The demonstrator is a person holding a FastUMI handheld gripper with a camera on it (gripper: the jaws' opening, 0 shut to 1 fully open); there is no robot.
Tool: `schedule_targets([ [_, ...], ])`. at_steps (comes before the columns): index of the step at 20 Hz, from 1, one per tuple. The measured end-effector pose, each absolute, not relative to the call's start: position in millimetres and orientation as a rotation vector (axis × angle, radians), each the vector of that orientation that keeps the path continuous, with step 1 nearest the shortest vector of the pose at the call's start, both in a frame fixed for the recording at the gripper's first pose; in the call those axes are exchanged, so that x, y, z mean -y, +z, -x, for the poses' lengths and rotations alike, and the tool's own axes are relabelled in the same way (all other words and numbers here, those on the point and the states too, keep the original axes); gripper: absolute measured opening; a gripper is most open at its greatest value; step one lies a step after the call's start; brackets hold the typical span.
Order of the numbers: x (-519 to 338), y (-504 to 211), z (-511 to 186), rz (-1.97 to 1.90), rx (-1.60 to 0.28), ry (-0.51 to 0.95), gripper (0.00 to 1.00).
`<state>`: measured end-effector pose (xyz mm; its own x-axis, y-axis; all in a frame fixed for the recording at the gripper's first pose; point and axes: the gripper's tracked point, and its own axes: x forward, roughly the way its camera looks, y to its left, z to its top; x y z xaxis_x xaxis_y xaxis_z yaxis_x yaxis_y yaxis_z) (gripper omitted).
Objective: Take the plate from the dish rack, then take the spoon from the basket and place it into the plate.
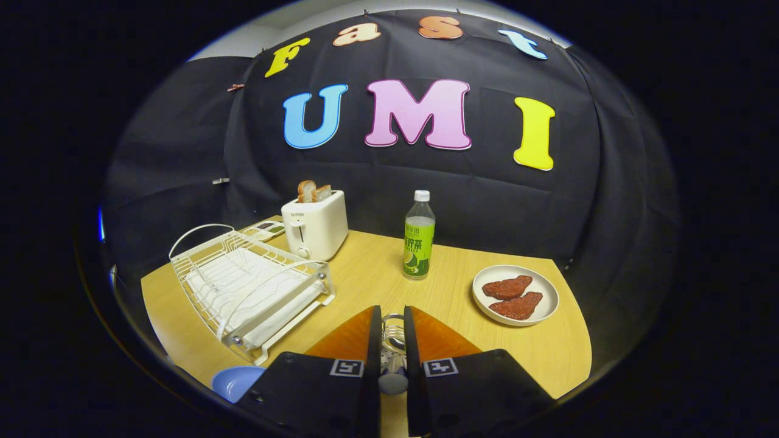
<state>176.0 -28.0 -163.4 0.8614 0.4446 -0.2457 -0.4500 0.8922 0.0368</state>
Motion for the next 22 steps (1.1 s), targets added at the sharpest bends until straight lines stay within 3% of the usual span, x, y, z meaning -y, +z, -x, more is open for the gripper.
schedule_targets([
  [10, 12, -94, -96, -0.088, -0.232, 0.684, 0.20],
  [16, -29, -133, -43, -0.026, -0.292, 0.868, 0.20],
  [22, -56, -177, -27, 0.060, -0.338, 0.943, 0.21],
])
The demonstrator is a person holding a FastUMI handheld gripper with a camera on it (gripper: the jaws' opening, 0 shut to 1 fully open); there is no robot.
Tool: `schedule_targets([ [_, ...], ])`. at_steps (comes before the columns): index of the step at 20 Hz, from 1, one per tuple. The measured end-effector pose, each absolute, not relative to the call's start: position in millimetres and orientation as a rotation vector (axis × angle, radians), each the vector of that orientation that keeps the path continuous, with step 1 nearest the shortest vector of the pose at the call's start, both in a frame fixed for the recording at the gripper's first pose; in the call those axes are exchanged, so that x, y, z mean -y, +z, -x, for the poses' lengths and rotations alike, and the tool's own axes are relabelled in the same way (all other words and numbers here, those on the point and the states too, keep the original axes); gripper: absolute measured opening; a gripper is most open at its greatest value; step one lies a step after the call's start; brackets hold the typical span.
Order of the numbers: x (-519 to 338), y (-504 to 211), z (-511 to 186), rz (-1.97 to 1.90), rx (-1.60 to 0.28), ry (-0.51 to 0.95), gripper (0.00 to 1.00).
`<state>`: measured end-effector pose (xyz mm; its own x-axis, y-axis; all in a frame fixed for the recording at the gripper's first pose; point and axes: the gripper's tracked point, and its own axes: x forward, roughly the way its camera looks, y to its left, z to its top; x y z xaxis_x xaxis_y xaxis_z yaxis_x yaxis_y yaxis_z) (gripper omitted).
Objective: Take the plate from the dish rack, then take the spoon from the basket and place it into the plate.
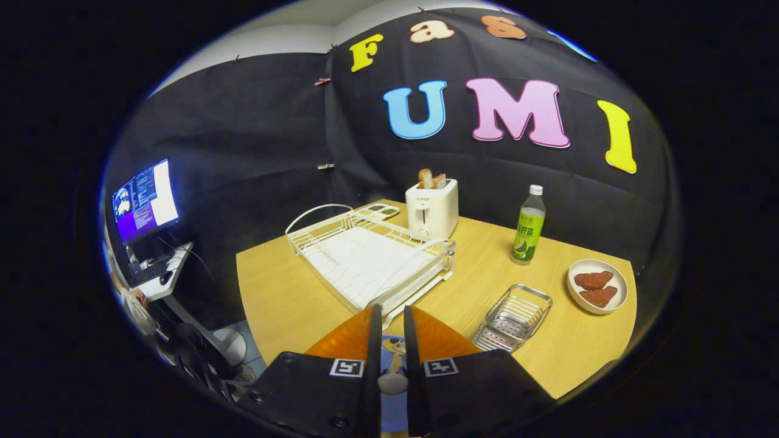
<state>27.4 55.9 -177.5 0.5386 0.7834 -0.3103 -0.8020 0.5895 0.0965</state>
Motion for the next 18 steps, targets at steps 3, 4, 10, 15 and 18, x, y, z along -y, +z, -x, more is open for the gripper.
schedule_targets([
  [3, -66, -198, -22, 0.120, -0.357, 0.969, 0.21],
  [4, -70, -204, -19, 0.143, -0.358, 0.980, 0.21],
  [10, -70, -230, 0, 0.248, -0.356, 1.037, 0.22],
  [15, -53, -257, 2, 0.256, -0.449, 1.021, 0.24],
  [18, -47, -259, -2, 0.258, -0.459, 1.007, 0.24],
])
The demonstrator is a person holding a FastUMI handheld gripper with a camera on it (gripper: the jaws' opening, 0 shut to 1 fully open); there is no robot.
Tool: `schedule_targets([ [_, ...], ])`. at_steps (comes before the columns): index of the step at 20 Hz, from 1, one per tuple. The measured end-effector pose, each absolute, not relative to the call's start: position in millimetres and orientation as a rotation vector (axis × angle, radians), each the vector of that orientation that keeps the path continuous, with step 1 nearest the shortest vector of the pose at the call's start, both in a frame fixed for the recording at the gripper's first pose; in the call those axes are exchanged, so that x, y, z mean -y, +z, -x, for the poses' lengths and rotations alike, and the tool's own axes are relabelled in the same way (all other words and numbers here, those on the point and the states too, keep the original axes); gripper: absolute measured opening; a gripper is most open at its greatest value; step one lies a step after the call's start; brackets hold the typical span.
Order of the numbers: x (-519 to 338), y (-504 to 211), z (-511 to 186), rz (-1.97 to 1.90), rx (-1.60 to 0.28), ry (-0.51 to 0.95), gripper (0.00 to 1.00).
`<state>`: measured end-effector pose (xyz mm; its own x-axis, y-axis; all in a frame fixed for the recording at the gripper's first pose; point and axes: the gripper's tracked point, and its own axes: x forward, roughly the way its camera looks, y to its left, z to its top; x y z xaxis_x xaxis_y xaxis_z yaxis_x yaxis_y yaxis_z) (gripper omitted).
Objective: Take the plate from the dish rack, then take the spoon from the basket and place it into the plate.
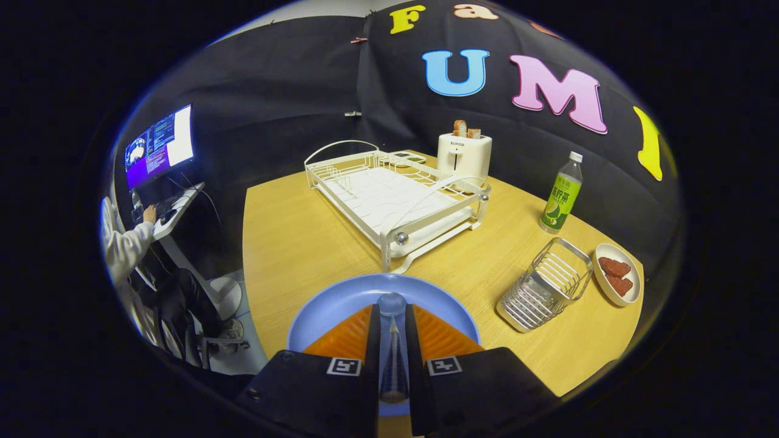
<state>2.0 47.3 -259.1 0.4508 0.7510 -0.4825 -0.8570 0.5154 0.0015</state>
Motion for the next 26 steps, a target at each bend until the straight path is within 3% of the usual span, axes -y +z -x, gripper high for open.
schedule_targets([
  [3, -47, -257, -8, 0.224, -0.481, 0.979, 0.25],
  [4, -45, -253, -11, 0.213, -0.483, 0.962, 0.30],
  [7, -37, -228, -20, 0.165, -0.458, 0.903, 0.81],
  [9, -31, -206, -25, 0.128, -0.441, 0.846, 0.98],
  [19, 16, -35, -63, -0.099, -0.160, 0.351, 1.00],
  [26, 36, 26, -27, -0.107, 0.009, 0.161, 0.99],
])
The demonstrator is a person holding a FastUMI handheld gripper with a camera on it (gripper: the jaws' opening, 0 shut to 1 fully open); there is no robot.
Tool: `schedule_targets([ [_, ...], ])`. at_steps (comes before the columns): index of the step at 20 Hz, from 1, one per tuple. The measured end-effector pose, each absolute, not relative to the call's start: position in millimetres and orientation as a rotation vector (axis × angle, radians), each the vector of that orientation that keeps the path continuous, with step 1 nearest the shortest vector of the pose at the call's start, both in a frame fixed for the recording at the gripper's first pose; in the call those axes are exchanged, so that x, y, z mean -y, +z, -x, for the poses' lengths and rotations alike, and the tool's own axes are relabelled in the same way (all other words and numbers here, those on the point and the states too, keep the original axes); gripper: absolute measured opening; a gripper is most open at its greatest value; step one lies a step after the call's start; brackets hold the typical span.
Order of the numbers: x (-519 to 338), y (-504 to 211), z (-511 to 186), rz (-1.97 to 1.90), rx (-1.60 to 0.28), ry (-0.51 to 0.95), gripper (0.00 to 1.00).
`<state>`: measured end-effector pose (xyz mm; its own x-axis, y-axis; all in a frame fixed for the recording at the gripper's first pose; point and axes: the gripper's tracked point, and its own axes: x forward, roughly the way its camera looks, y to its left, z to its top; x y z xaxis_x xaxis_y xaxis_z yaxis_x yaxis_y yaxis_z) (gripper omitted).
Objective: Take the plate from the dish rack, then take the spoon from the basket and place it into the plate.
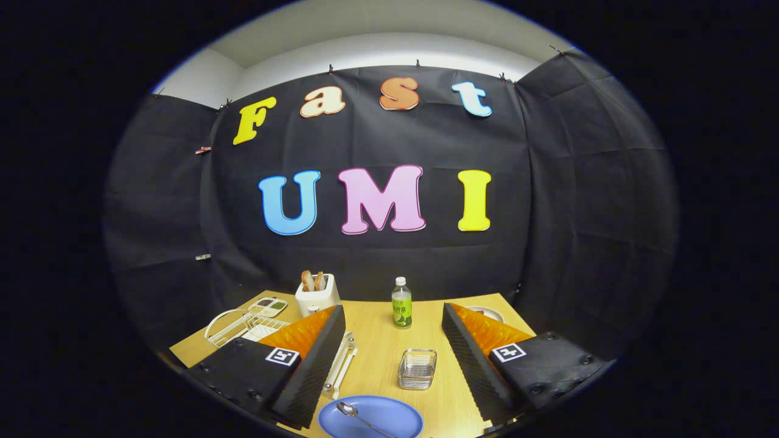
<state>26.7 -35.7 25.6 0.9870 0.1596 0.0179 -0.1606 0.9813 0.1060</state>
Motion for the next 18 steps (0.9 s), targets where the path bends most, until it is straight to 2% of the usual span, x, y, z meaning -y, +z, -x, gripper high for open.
schedule_targets([
  [8, 16, 22, 5, -0.104, 0.003, 0.095, 0.98],
  [18, 24, 17, 1, -0.152, 0.002, 0.044, 0.99],
])
